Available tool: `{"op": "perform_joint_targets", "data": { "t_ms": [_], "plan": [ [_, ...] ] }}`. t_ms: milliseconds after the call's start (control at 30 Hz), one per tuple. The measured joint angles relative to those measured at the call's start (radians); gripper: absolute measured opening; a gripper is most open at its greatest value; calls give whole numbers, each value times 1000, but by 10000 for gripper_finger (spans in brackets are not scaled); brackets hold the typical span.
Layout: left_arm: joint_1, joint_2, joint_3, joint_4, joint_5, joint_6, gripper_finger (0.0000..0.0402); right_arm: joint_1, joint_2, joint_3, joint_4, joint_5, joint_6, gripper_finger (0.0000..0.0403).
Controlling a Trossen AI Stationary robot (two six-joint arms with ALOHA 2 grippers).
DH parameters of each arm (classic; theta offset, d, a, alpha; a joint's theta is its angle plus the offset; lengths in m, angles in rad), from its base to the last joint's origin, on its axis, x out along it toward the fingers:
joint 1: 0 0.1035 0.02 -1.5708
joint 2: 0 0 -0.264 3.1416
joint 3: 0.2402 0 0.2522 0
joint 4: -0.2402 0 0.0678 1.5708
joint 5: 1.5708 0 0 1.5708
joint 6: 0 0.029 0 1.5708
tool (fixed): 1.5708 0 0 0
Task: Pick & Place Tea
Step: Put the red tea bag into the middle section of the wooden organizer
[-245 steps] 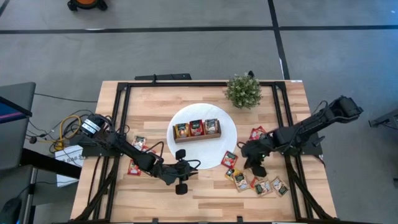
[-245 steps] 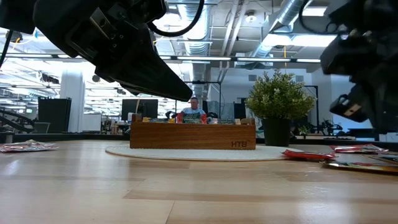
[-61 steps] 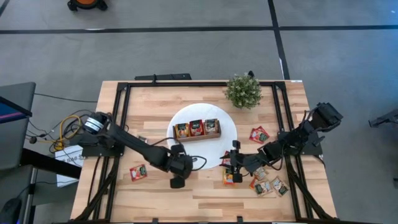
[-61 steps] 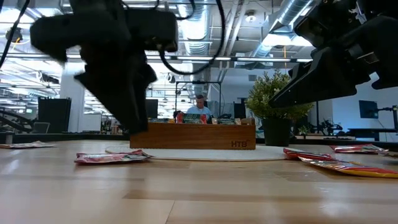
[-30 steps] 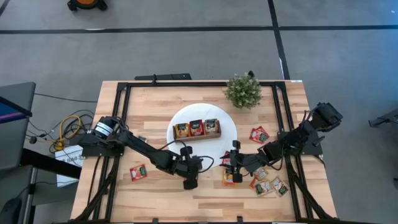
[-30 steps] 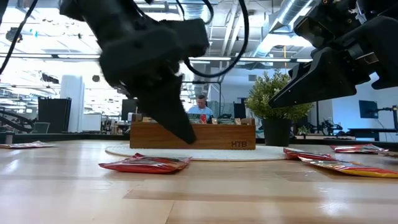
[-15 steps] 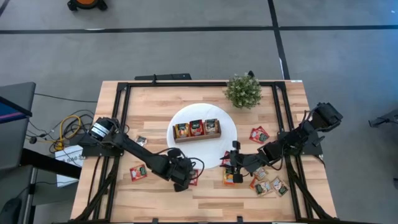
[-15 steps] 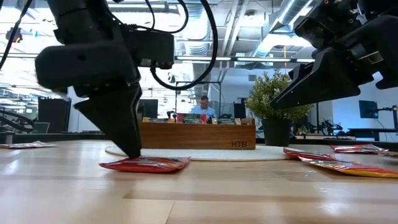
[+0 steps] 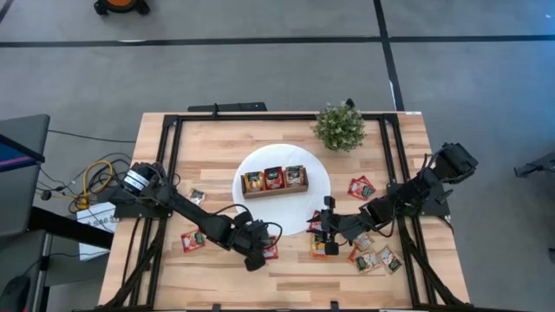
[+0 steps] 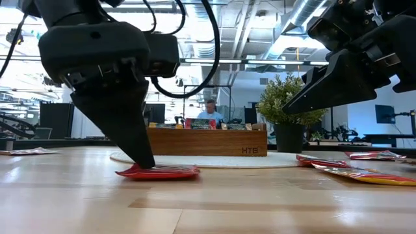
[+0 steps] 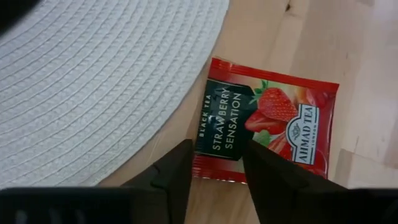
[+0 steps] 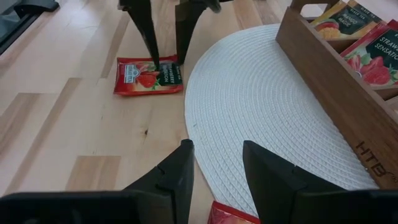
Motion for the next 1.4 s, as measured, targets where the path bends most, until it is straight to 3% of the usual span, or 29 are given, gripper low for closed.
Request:
{"op": "perform_joint_targets", "data": {
  "t_ms": [267, 400, 900, 1000, 1233, 1400],
  "plan": [
    [-14, 3, -2, 5, -2, 29, 49, -1, 0, 0, 0, 0, 0, 128],
    [-50, 0, -4, 36, -88, 101, 6, -2, 0, 0, 3, 1, 0, 128],
    [-152, -92, 56, 52, -349, 223, 0, -1, 0, 0, 13, -1, 64, 128],
    [-158, -91, 55, 57, -392, 224, 0, -9, 17, 0, 71, -64, 102, 129],
    [-158, -91, 55, 90, -432, 231, 0, -33, 181, 24, 395, -174, 104, 173],
    [-158, -91, 55, 97, -436, 231, 0, -46, 292, 156, 377, -181, 85, 202]
  ]
}}
